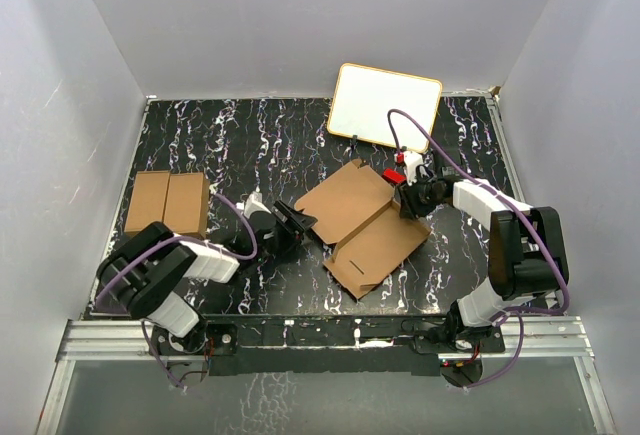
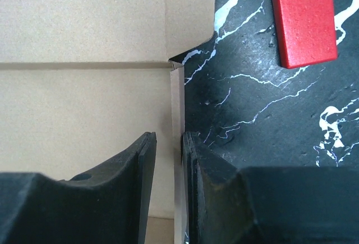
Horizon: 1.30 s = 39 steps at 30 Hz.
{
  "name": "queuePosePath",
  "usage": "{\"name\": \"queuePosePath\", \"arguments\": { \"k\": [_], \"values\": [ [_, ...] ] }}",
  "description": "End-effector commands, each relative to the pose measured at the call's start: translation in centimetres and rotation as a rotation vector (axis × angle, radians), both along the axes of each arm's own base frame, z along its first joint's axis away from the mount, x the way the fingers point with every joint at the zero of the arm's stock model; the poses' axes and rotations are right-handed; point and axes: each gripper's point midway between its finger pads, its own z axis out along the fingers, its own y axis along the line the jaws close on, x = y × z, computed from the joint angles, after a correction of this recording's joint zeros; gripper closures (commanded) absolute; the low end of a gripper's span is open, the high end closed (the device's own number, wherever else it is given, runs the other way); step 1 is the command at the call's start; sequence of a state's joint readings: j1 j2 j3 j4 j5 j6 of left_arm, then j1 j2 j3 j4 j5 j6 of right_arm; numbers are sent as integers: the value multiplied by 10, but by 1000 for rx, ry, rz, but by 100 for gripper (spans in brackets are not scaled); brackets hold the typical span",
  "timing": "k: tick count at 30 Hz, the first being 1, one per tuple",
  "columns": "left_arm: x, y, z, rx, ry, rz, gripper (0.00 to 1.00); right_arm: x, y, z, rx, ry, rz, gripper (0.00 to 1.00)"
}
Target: Fold the paper box
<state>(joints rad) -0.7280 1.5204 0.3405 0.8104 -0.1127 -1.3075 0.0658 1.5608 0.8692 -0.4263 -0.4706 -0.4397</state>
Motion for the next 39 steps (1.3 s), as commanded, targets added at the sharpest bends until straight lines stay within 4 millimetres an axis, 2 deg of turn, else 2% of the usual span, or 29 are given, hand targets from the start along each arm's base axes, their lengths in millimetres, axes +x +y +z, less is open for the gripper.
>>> {"name": "queuePosePath", "arguments": {
  "k": [1,8,13,16,19,22,27,34,39],
  "values": [
    [15,-13,10,-35,-48,19,33,1,9,2,35,-10,22,69],
    [24,-24,9,-28,-63,4,46,0,11,3,43,-6,28,68],
    [28,-30,9,-25,-96,-20,68,-2,15,6,65,-4,43,66],
    [30,-34,14,3,-149,-59,90,-3,18,10,82,-7,56,62],
    [29,-33,20,57,-210,-106,99,-3,20,17,94,-22,69,58],
    [26,-30,31,135,-298,-169,100,-3,22,30,120,-52,92,56],
    [20,-23,61,285,-498,-298,100,-7,21,61,208,-127,132,51],
    [9,-9,89,465,-739,-451,100,-24,30,121,365,-285,265,47],
    [3,2,112,518,-894,-477,100,-29,40,165,421,-434,336,43]
  ]
}}
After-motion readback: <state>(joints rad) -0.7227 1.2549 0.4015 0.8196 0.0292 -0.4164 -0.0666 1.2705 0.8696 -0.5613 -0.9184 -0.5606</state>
